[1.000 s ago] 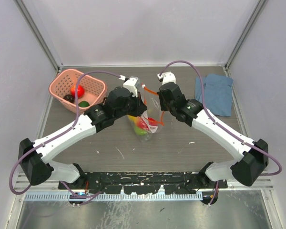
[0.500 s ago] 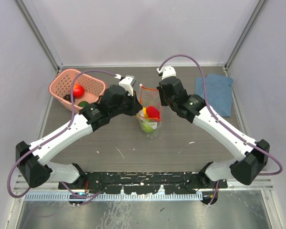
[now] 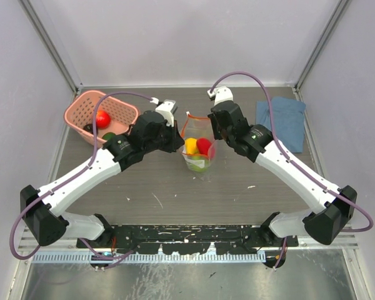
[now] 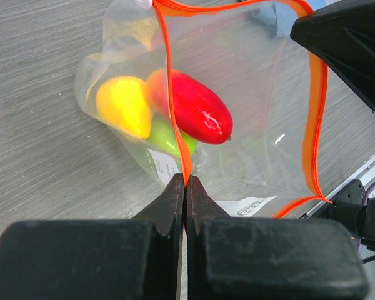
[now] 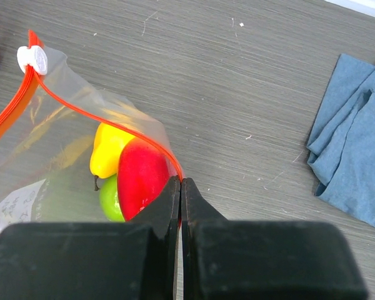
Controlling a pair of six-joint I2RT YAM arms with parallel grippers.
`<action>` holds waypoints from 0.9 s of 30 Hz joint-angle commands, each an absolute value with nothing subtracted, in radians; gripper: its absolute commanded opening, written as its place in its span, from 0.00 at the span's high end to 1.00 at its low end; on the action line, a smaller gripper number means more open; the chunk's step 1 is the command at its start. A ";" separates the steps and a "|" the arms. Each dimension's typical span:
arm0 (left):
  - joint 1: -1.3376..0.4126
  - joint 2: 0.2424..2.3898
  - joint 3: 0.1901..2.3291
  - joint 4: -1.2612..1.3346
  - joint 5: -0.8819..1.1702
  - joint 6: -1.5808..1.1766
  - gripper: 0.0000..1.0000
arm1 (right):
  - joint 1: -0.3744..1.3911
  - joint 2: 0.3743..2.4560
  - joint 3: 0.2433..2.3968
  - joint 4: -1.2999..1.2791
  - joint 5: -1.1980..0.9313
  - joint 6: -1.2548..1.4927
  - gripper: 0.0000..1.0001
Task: Place the food in the zip-top bag and seal the zipper
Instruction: Adjust the zipper food storage bag at the center of the board.
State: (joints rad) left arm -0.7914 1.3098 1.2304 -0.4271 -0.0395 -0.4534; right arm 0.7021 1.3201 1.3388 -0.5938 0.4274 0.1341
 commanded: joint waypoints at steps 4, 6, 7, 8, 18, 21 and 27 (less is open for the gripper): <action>-0.785 1.294 1.290 -0.446 -0.109 -0.399 1.00 | 0.695 1.233 1.307 -0.549 0.574 0.124 1.00; -0.785 1.297 1.299 -0.476 -0.151 -0.378 1.00 | 0.694 1.206 1.296 -0.528 0.581 0.114 1.00; -0.784 1.300 1.303 -0.482 -0.156 -0.374 1.00 | 0.693 1.201 1.297 -0.525 0.575 0.113 1.00; -0.784 1.304 1.306 -0.483 -0.151 -0.373 1.00 | 0.693 1.200 1.299 -0.527 0.565 0.114 1.00; -0.784 1.337 1.316 -0.410 -0.029 -0.404 0.94 | 0.695 1.216 1.297 -0.510 0.500 0.120 1.00; -0.784 1.339 1.312 -0.386 -0.019 -0.413 0.84 | 0.693 1.218 1.295 -0.504 0.499 0.120 1.00; -0.778 1.326 1.330 -0.389 0.001 -0.405 0.66 | 0.695 1.222 1.298 -0.497 0.500 0.118 1.00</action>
